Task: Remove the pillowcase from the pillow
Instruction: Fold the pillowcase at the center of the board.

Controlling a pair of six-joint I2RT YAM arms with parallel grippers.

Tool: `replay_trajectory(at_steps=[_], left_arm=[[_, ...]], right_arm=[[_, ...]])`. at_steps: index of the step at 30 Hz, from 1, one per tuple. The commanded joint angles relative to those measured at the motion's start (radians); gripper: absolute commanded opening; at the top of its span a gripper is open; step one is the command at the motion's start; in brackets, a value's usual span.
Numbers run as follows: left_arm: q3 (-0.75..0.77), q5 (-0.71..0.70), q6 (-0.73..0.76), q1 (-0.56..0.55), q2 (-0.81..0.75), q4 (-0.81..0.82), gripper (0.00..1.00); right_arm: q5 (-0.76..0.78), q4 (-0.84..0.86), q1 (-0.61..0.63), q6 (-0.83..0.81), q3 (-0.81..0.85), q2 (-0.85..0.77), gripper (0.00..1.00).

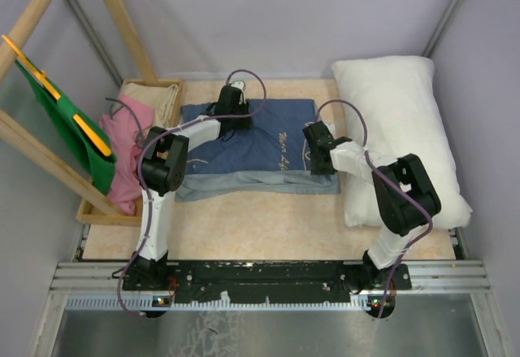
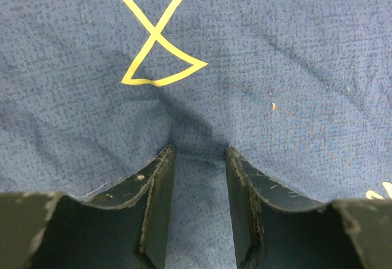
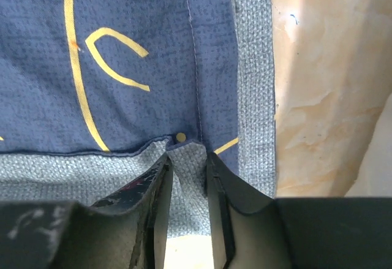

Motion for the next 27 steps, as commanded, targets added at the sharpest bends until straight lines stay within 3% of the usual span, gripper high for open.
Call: replay_trajectory(at_steps=[1, 10, 15, 18, 22, 24, 27], left_arm=[[-0.016, -0.018, 0.021, 0.0, -0.012, -0.067, 0.45], [0.008, -0.068, 0.055, 0.003, 0.001, -0.088, 0.45], [0.026, -0.086, 0.071, 0.011, 0.007, -0.101, 0.45], [0.026, -0.091, 0.073, 0.013, 0.001, -0.104, 0.45], [0.019, -0.095, 0.082, 0.013, -0.025, -0.106, 0.46], [0.007, -0.092, 0.087, 0.012, -0.048, -0.103, 0.46], [-0.004, -0.084, 0.091, 0.011, -0.08, -0.096, 0.47]], right_arm=[[0.005, 0.032, -0.004, -0.008, -0.018, -0.084, 0.23], [0.064, -0.068, -0.007, 0.017, -0.155, -0.36, 0.0], [0.058, -0.103, -0.007, 0.033, -0.248, -0.517, 0.0], [0.059, -0.121, -0.007, 0.033, -0.295, -0.583, 0.16], [0.033, -0.064, -0.007, 0.018, -0.322, -0.657, 0.57], [0.04, -0.02, -0.006, 0.014, -0.287, -0.659, 0.67], [0.044, 0.084, -0.002, 0.011, -0.206, -0.583, 0.7]])
